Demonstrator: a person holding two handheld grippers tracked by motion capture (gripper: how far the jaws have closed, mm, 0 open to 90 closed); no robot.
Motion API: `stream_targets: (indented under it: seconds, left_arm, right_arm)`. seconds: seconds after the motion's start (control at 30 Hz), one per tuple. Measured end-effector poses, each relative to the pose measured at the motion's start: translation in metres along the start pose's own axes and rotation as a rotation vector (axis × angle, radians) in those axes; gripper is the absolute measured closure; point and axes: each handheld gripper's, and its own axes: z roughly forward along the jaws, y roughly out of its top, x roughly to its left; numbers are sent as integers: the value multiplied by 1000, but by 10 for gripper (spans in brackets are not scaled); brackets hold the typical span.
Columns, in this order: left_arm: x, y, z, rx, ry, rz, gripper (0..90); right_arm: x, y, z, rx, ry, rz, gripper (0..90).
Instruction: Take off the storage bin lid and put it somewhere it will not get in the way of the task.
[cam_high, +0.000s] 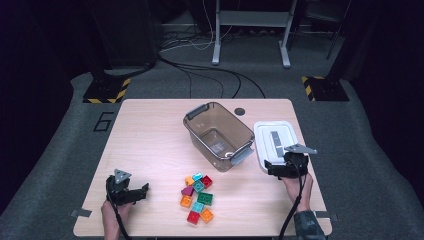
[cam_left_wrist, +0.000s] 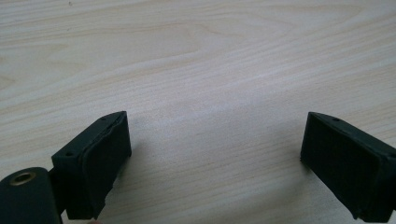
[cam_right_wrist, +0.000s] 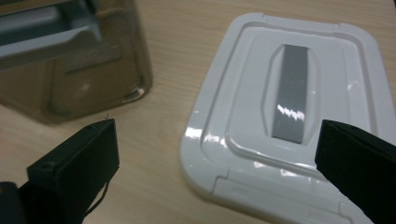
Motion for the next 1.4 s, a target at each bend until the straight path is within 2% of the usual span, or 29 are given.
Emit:
stream_targets:
  seconds: [0.13, 0.33, 0.57, 0.73, 0.97, 1.03, 1.1, 1.13, 1.17, 1.23, 1.27, 1.4]
  left_arm:
    - [0, 0, 0, 0, 0, 0, 82]
    - [0, 0, 0, -1, 0, 1, 81]
    - [0, 0, 0, 1, 2, -2, 81]
    - [-1, 0, 0, 2, 5, -9, 82]
    - [-1, 0, 0, -2, 20, -17, 81]
    - [-3, -1, -2, 5, 20, -20, 71]
    - [-3, -2, -3, 15, 16, -14, 38]
    - [-5, -3, -3, 9, 8, -18, 31]
    - [-6, -3, -5, -2, -21, -22, 29]
    - [-10, -4, -7, -22, -42, -23, 22]
    - [-13, -3, -8, -23, -68, -17, 20]
    - [-24, 0, -12, -32, -126, -7, 13]
  right_arm:
    - [17, -13, -8, -13, 18, -43, 0]
    - [40, -36, -12, -13, 64, -61, 0]
    - [66, -61, -13, 12, 70, -130, 0]
    - [74, -73, -7, 49, 84, -165, 0]
    - [78, -83, 4, 74, 103, -181, 0]
    - [82, -84, 2, 68, 68, -211, 0]
    - [82, -85, 2, 89, 66, -230, 0]
    - [82, -86, 2, 95, 69, -222, 0]
    - [80, -85, 3, 99, 75, -220, 0]
    - [76, -84, 5, 123, 106, -188, 0]
    - [76, -84, 5, 126, 113, -185, 0]
    - [76, -84, 6, 124, 110, -190, 0]
